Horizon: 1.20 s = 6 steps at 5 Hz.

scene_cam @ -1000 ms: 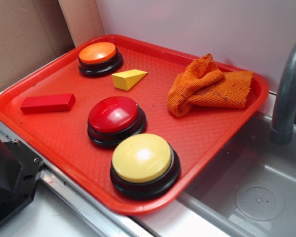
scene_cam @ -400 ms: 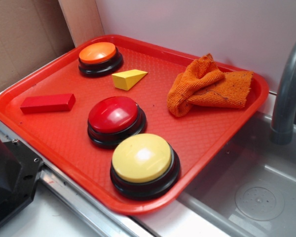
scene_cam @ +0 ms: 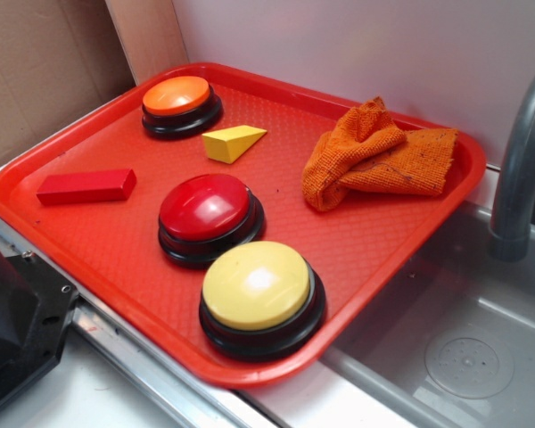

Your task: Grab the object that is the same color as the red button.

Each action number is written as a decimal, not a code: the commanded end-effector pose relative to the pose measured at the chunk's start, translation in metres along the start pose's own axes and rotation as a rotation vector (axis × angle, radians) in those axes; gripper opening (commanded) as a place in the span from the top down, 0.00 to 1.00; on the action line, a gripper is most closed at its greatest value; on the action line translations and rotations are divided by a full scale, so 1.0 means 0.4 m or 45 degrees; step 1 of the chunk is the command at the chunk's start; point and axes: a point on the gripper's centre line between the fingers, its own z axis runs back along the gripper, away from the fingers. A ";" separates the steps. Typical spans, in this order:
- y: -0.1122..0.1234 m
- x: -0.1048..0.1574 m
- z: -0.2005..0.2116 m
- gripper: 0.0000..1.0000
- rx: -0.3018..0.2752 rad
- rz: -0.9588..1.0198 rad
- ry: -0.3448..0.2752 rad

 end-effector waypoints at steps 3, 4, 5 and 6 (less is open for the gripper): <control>0.021 0.061 -0.374 0.00 0.060 -0.506 0.278; 0.026 0.043 -0.428 0.00 0.140 -0.596 0.425; 0.017 0.038 -0.451 0.00 0.135 -0.600 0.458; 0.002 0.032 -0.473 0.00 0.098 -0.592 0.477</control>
